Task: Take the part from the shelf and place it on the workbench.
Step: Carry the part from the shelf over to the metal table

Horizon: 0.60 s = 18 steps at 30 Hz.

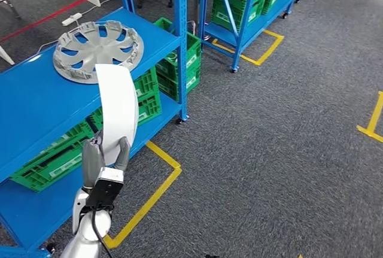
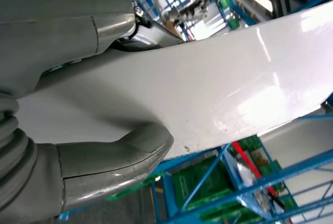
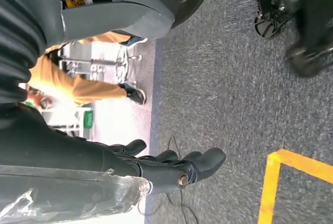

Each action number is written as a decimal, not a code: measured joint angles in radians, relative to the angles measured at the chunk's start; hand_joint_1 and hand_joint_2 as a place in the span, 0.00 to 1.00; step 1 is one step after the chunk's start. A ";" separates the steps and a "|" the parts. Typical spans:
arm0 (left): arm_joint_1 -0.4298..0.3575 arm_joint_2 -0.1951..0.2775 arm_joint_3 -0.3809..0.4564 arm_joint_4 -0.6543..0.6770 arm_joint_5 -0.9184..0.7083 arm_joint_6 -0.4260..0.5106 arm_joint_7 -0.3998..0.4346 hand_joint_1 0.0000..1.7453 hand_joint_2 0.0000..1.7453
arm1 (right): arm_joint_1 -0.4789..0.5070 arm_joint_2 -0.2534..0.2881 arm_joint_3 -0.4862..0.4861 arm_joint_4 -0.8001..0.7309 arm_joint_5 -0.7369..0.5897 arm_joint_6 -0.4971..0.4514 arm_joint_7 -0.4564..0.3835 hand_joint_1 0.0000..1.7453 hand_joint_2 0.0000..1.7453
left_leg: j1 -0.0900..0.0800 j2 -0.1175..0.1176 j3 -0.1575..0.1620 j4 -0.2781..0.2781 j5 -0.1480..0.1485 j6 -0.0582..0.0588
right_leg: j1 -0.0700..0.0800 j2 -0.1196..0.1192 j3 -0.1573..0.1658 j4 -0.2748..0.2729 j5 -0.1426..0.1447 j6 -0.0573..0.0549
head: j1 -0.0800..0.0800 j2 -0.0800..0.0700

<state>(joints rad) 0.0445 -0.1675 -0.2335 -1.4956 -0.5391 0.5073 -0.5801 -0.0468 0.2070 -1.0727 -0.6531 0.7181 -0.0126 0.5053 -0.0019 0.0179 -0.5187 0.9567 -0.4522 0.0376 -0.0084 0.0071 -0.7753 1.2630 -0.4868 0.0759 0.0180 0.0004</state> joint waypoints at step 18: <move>0.008 0.014 0.025 0.002 0.037 -0.099 0.028 1.00 1.00 | -0.041 -0.008 -0.036 0.020 0.050 -0.002 -0.014 0.00 1.00 | 0.005 -0.028 -0.049 0.198 -0.086 -0.059 | 0.006 0.042 0.135 -0.299 0.143 -0.048 | -0.003 0.000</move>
<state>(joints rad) 0.0529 -0.1536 -0.2087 -1.4939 -0.5025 0.4081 -0.5521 -0.0875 0.1985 -1.1084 -0.6334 0.7677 -0.0148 0.4917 0.0033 -0.0103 -0.5682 1.1545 -0.5377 -0.0209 -0.0025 0.0496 -0.6399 0.9643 -0.3440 0.0280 0.0154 0.0004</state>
